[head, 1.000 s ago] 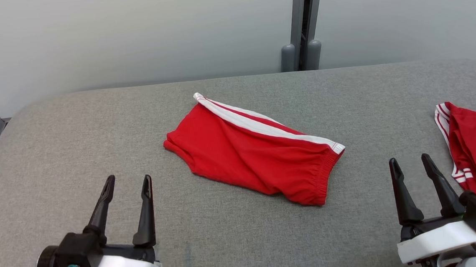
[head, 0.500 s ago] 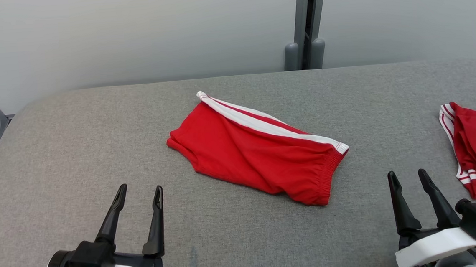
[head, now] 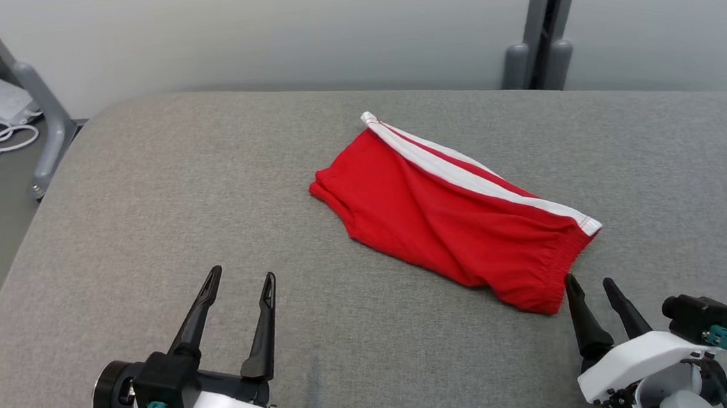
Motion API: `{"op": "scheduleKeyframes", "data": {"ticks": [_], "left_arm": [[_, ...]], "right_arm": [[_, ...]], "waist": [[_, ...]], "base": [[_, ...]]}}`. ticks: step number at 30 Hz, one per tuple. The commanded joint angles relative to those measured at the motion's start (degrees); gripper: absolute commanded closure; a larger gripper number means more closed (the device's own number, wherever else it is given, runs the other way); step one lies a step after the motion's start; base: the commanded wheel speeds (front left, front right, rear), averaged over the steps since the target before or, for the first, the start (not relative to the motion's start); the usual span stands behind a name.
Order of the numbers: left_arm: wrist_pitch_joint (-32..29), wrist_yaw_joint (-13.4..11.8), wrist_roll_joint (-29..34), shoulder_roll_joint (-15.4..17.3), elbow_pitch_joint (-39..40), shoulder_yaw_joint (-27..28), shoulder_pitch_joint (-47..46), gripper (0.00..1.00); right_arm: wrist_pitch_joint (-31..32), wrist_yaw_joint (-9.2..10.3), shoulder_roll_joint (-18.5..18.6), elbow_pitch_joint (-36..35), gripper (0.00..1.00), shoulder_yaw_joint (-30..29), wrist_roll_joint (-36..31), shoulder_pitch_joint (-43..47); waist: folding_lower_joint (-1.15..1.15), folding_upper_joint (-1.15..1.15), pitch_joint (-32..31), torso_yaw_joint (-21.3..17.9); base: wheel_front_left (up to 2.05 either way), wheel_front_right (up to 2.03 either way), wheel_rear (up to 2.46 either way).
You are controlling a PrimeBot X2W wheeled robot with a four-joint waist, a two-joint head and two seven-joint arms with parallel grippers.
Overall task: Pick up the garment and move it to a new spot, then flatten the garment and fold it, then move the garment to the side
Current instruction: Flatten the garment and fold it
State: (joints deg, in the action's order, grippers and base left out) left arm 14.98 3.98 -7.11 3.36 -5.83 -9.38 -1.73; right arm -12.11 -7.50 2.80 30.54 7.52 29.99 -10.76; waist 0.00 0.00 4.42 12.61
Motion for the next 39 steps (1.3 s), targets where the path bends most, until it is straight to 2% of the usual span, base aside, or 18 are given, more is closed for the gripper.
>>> {"op": "scheduleKeyframes", "data": {"ticks": [1,5,9,19,20,21,23,29,39], "left_arm": [[0.18,0.47,0.41,0.12,-0.18,-0.17,-0.78,0.00],[0.18,0.58,0.52,0.06,-0.13,-0.29,-0.74,0.00],[0.18,0.84,0.62,-0.16,0.28,-0.39,-1.09,0.00],[0.18,0.99,0.57,-0.32,0.36,-0.58,-1.04,0.00],[0.18,0.99,0.57,-0.33,0.38,-0.51,-1.05,0.00],[0.18,0.97,0.57,-0.34,0.39,-0.41,-1.07,0.00],[0.18,0.85,0.61,-0.36,0.27,-0.39,-1.10,0.00],[0.18,0.53,0.30,-0.37,-0.02,-0.86,-1.38,0.00],[0.19,0.01,-0.39,-0.37,-0.17,-1.34,-1.31,0.00]], "right_arm": [[-0.04,0.03,0.29,1.05,0.00,0.09,2.06,-1.28],[-0.25,0.03,0.30,2.83,0.00,0.10,4.53,-2.07],[-0.20,0.03,0.32,7.60,0.00,-0.88,8.44,-4.02],[1.14,-0.17,-0.42,14.85,0.00,0.66,21.35,-6.98],[1.55,-0.20,-0.61,14.91,0.19,1.49,23.18,-7.12],[1.80,-0.20,-0.71,14.89,0.60,2.20,24.92,-7.22],[1.38,-0.20,-0.84,14.77,1.00,3.69,26.56,-7.41],[-0.62,-0.09,-0.17,15.16,1.00,5.61,26.46,-8.24],[-2.07,0.05,4.61,14.63,1.00,6.35,23.65,-9.45]], "waist": [[0.00,0.00,0.84,1.91],[0.00,0.00,1.09,3.03],[0.00,0.00,1.73,5.50],[0.00,0.00,2.34,7.89],[0.00,0.00,2.38,7.90],[0.00,0.00,2.42,7.87],[0.00,0.00,2.51,7.71],[0.00,0.00,2.58,6.81],[0.00,0.00,2.34,5.08]], "base": [[0.00,0.00,0.00],[0.00,0.00,0.00],[0.00,0.00,0.00],[0.00,0.00,0.00],[0.00,0.00,0.00],[0.00,0.00,0.00],[0.00,0.00,0.00],[0.00,0.00,0.00],[0.00,0.00,0.00]]}}
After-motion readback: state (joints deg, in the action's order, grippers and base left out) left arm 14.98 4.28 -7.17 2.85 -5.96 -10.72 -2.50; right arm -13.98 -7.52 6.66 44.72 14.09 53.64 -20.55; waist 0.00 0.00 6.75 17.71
